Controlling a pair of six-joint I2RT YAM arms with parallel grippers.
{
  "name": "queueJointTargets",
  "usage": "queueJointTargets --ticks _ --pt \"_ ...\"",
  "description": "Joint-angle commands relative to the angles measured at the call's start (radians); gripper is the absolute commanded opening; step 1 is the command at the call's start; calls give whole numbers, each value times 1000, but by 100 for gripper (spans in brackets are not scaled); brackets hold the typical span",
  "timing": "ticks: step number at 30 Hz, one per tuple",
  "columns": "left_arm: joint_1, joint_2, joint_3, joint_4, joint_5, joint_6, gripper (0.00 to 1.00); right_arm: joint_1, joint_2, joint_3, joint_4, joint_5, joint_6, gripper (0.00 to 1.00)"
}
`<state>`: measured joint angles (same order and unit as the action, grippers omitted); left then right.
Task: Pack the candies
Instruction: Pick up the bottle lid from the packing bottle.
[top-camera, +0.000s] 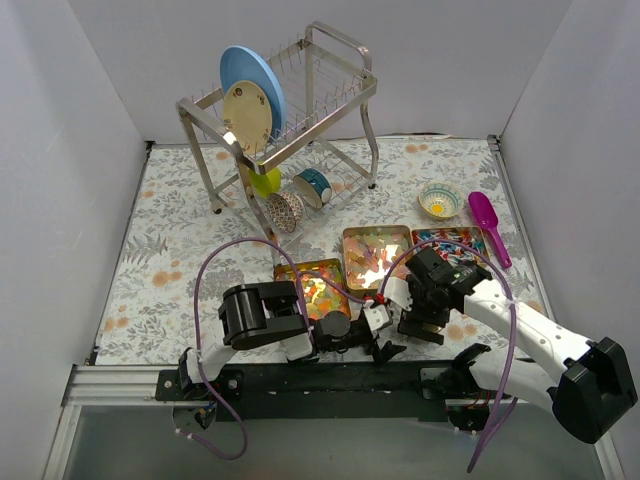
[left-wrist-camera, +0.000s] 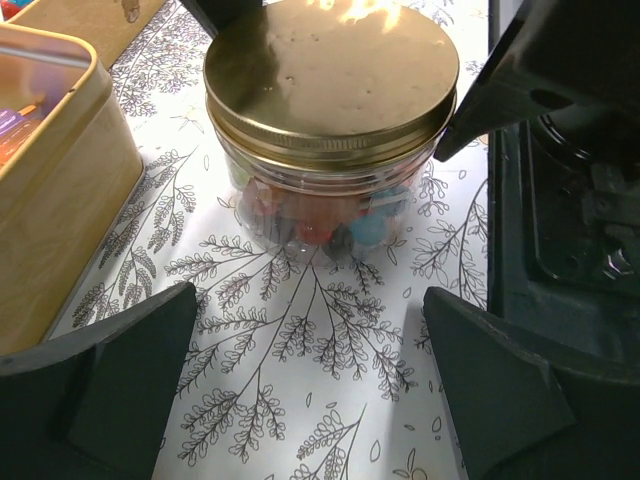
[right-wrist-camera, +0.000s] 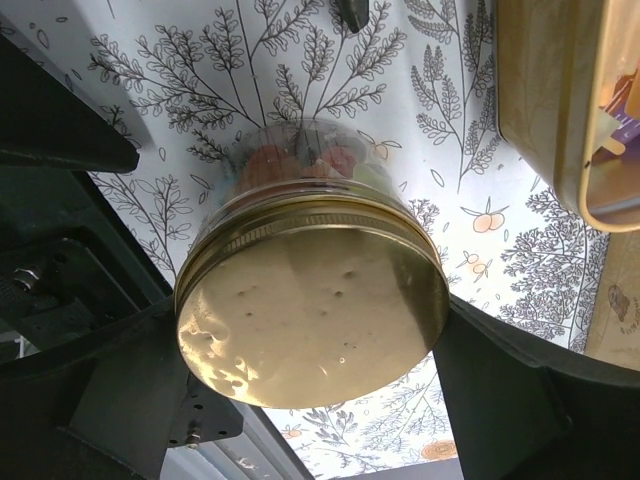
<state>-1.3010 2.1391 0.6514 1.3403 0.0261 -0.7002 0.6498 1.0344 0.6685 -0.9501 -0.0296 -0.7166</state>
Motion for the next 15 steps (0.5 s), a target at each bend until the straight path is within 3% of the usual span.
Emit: queueJointTargets --ticks 1,10,15 --pt "-9 21 96 16 -57 -18 98 54 -10 -23 11 -95 -87 98" --pt "-23 94 185 105 -63 10 98 54 -23 -15 -6 -101 -72 98" --pt "-23 59 97 284 -51 31 98 54 -16 -3 -7 -107 -43 98"
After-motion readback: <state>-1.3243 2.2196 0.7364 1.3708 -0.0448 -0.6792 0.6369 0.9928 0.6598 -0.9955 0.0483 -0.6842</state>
